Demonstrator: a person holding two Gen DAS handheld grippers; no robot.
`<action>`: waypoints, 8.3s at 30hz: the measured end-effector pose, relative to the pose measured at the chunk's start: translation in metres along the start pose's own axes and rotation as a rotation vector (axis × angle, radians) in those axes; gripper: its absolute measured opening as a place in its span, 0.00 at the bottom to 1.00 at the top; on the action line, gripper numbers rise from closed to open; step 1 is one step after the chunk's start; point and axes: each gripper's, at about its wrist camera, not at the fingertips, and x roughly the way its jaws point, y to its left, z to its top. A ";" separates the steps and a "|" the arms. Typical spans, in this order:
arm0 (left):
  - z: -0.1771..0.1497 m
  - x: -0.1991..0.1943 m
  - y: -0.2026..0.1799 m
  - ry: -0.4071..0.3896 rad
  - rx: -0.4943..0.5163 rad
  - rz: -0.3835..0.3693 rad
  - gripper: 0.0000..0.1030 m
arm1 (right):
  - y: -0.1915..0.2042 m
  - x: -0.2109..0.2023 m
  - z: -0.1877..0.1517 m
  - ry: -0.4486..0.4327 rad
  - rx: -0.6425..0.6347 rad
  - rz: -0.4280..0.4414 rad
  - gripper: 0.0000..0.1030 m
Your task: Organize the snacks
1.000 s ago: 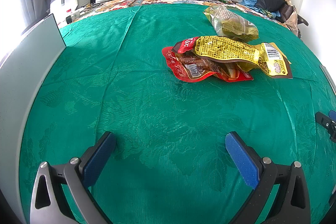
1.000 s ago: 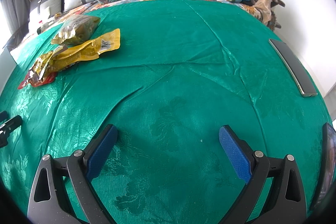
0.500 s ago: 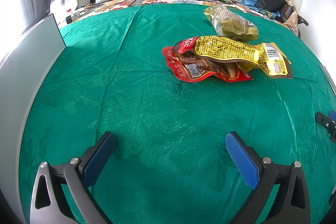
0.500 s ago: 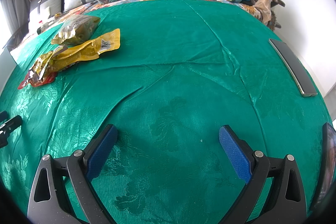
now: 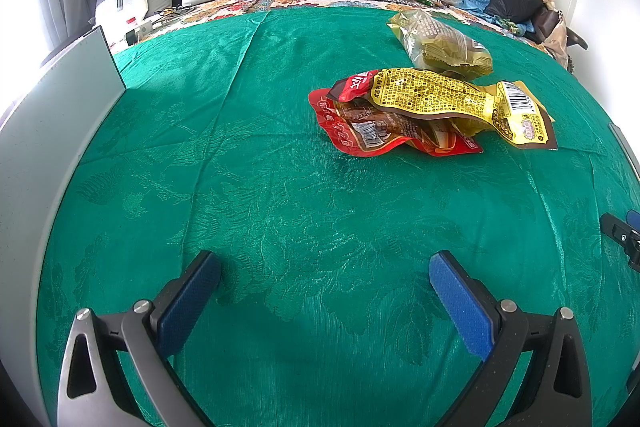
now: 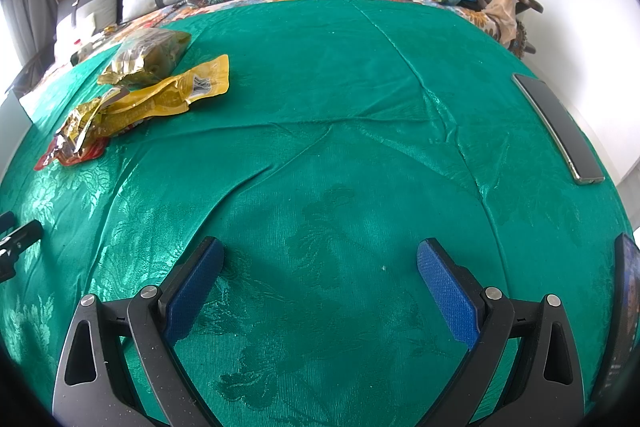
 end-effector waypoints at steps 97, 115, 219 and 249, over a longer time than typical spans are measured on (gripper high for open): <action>-0.069 -0.055 0.033 0.149 0.180 -0.107 1.00 | 0.081 -0.005 0.122 -0.095 -0.075 0.430 0.94; -0.096 -0.103 0.075 0.119 0.075 -0.257 1.00 | 0.097 -0.055 -0.026 -0.005 -0.183 0.441 0.85; -0.040 -0.019 0.107 0.000 -0.114 0.089 1.00 | 0.161 0.090 0.126 0.261 0.192 0.015 0.90; -0.040 -0.019 0.107 0.000 -0.113 0.089 1.00 | 0.125 -0.022 -0.044 -0.021 -0.172 0.120 0.77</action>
